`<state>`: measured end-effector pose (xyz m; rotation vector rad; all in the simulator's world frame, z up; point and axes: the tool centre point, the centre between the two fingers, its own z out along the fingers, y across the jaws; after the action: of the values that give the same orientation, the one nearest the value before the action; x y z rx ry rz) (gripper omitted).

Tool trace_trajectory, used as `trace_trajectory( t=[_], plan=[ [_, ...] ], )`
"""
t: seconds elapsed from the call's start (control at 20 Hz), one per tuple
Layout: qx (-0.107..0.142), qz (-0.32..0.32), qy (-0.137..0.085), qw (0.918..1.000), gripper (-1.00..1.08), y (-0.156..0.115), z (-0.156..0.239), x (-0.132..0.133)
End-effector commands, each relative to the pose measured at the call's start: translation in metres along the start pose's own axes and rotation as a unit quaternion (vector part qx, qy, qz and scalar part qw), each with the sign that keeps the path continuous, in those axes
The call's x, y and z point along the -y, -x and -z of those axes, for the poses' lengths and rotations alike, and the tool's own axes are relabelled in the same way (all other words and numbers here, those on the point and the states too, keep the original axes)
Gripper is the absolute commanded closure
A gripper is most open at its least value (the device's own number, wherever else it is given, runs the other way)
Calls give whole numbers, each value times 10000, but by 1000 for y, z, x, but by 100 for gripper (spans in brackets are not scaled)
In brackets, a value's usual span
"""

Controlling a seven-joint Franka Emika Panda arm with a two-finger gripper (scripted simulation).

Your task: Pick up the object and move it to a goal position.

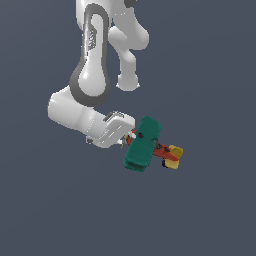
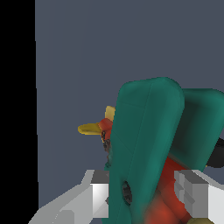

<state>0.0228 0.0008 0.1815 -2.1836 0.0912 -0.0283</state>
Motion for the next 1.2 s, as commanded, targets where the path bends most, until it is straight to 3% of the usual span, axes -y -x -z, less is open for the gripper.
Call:
trace_trajectory(
  t=[0.0,0.55,1.15],
  plan=[
    [-98,-2,-188,9998,-20,-5,-1,-3],
    [-525,-4,-863,9949,-20,-22,-3,-18],
    [-724,11,-1173,9905,-20,-29,-5,-24]
  ],
)
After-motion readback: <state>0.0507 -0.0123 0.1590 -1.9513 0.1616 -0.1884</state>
